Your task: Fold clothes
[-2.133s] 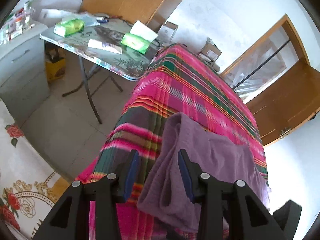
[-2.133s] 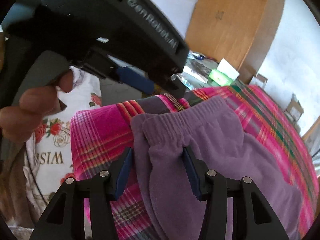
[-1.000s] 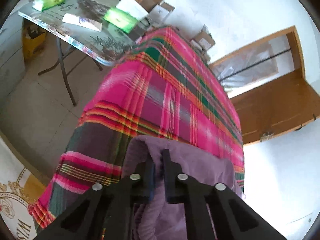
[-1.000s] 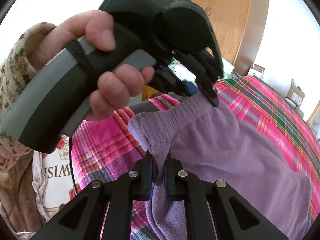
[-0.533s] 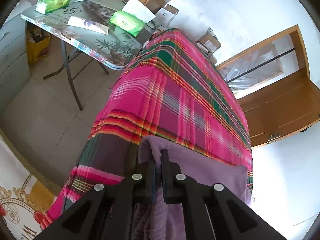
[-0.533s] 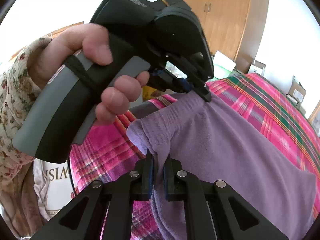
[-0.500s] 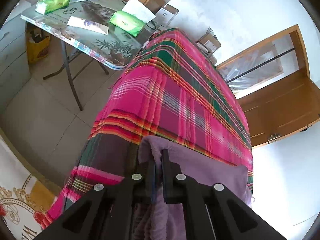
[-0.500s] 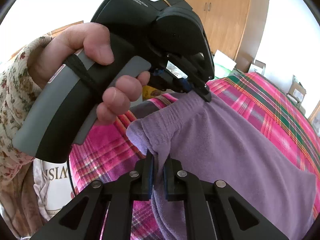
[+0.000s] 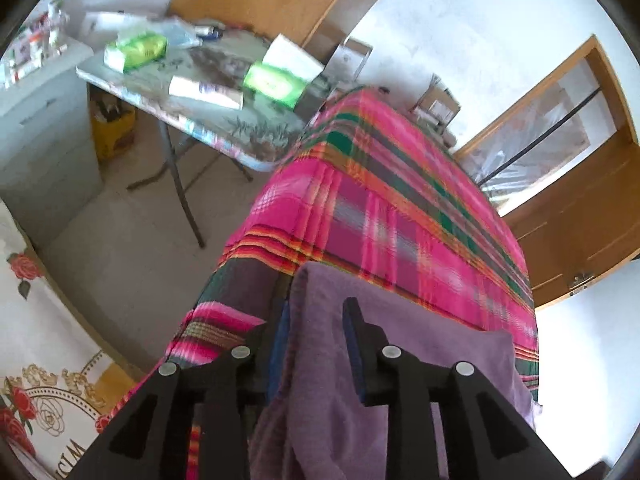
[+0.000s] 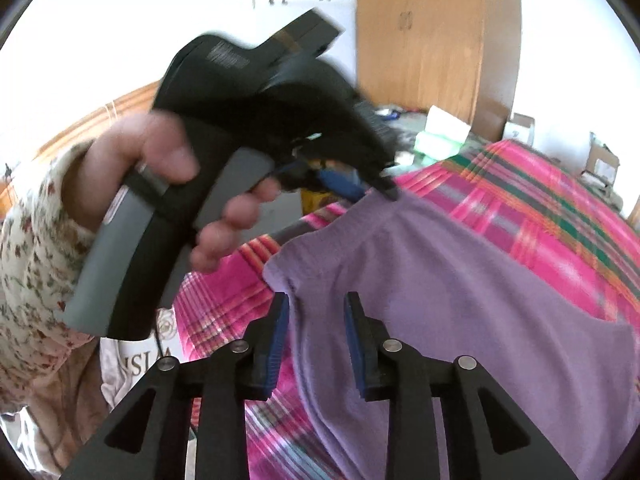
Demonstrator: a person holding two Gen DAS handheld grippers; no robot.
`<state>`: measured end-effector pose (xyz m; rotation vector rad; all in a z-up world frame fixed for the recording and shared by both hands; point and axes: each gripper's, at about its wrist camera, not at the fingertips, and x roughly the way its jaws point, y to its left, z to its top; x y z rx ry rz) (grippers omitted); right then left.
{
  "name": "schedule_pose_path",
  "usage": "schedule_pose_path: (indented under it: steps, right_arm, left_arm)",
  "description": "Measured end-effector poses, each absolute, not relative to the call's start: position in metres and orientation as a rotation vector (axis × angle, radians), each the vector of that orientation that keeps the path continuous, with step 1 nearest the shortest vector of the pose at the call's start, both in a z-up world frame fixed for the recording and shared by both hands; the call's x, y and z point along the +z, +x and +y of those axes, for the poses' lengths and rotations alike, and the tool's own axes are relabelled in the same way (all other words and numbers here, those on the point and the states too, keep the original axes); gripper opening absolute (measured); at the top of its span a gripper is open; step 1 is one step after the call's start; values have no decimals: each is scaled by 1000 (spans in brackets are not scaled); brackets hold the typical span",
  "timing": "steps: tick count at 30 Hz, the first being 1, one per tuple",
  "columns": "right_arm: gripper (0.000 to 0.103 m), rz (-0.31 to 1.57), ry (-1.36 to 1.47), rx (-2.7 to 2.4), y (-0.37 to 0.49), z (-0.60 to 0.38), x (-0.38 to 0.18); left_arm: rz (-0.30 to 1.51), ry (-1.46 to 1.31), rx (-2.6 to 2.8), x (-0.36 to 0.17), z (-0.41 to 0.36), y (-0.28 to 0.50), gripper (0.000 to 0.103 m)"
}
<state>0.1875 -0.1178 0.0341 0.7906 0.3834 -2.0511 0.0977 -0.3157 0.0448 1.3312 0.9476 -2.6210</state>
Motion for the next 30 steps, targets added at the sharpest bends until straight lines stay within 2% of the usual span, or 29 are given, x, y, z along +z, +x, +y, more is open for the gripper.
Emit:
schedule_pose_path:
  steps: [6, 13, 21, 27, 30]
  right_arm:
    - [31, 269, 771, -2162, 179, -62, 58]
    - [33, 137, 772, -2437, 162, 43, 78]
    - [33, 163, 1031, -2797, 171, 181, 45]
    - [33, 148, 1177, -2901, 188, 231, 13]
    - [33, 67, 1170, -2908, 206, 251, 11]
  left_arm:
    - [841, 1181, -2692, 74, -291, 131, 31]
    - [747, 1150, -2767, 90, -253, 155, 35]
    - [615, 1334, -2954, 77, -171, 146, 35]
    - [482, 1536, -2989, 54, -127, 136, 35]
    - [443, 1566, -2968, 47, -124, 137, 35]
